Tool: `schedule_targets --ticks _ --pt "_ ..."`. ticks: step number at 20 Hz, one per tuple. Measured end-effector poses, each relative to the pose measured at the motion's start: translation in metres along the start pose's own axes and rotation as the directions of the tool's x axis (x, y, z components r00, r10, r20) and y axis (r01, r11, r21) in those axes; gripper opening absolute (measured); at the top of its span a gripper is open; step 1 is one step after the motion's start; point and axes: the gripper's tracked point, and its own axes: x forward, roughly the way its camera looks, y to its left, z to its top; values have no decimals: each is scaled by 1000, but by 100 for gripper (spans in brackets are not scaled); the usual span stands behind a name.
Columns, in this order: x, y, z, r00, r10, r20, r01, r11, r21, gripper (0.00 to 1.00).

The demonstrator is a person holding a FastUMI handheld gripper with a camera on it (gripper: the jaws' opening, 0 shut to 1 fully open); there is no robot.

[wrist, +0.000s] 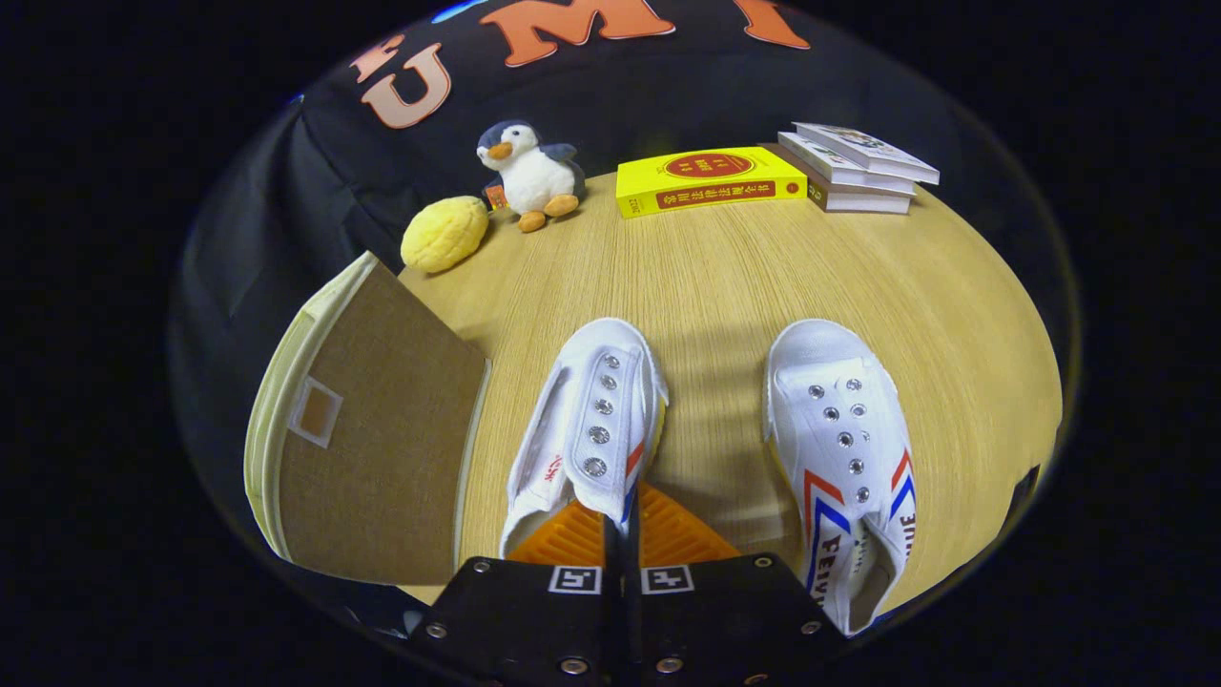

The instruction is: Open the storage box then place both shoes into the box .Put the left shoe in first, then the right shoe, with the right side of both shoes facing outward in a uniform manner.

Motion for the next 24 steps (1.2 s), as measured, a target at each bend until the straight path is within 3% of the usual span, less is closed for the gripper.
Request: schedule_targets --ticks 4,9,17,22,24 --pt "-17 19 26 997 44 70 -46 998 31 1" --pt "-31 31 42 993 47 109 -48 999 6 1" --pt "-21 22 27 994 -2 105 10 997 -71 1" --pt "2 -19 1 994 -86 71 92 992 -84 1" --pt "9 -27 2 993 -79 85 85 994 -69 2"
